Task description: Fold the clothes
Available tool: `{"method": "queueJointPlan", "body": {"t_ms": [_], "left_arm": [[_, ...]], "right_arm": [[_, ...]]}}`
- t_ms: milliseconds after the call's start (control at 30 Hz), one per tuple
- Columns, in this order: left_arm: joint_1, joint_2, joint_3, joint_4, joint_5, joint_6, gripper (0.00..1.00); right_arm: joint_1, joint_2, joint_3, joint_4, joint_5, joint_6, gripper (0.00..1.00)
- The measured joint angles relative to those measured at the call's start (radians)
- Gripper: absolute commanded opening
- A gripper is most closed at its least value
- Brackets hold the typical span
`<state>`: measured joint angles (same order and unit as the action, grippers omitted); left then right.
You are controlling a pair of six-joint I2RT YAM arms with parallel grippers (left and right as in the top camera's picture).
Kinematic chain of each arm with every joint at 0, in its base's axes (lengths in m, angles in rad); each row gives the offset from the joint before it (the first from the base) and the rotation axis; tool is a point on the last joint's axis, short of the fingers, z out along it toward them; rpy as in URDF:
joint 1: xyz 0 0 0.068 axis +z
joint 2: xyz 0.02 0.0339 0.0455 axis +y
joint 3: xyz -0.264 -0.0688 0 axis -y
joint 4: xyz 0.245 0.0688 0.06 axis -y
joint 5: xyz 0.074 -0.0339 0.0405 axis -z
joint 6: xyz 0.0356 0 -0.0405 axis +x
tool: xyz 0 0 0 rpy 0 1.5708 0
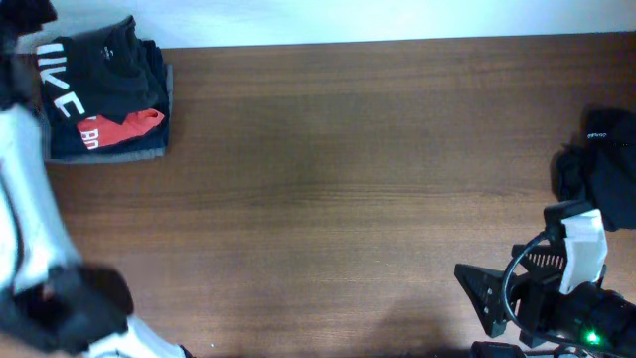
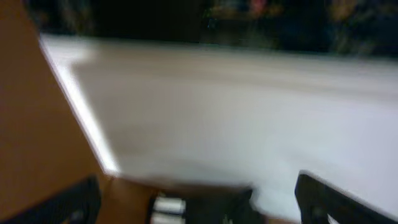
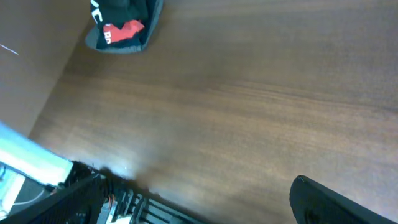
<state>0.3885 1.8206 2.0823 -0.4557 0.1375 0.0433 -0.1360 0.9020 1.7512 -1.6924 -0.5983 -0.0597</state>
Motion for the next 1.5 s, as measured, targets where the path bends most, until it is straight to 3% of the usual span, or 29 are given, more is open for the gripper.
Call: {"method": "queueJointPlan", "body": {"t_ms": [267,467,567,733,933,1133,1400,1500], "left_arm": [[0.000,-0.348,0.004,-0.467,0.273,-0.004,0.99],[0.000,-0.593,0.000,-0.834,0.343,0.040,0.99],[0.000,-0.740,-0.013,-0.944,0.356,0.074,0.99],[0.000,-0.996,-0.064,-0.987,0.416,0.114,0.99],[-0.011,-1.197,-0.166,-0.992,0.668,0.137,0.99],[-0.051,-1.210,-0.344,-1.005,0.879,0.140,0.99],[-0.051,-1.195,-0.590,-1.220,0.935,0.238,0.99],[-0.058,-1.195,-0.611,-1.230,0.945,0.280,0.99]], "right_arm": [[0.000,0.000,0.000,0.000,0.000,-0.001,0.99],[0.000,0.000,0.000,0.000,0.000,0.000,0.99],[0.000,0.000,0.000,0.000,0.000,-0.001,0.99],[0.000,0.000,0.000,0.000,0.000,0.000,0.99],[0.000,0.000,0.000,0.000,0.000,0.000,0.99],[0.000,0.000,0.000,0.000,0.000,0.000,0.99],[0.000,0.000,0.000,0.000,0.000,0.000,0.99],[0.000,0.000,0.000,0.000,0.000,0.000,0.99]]}}
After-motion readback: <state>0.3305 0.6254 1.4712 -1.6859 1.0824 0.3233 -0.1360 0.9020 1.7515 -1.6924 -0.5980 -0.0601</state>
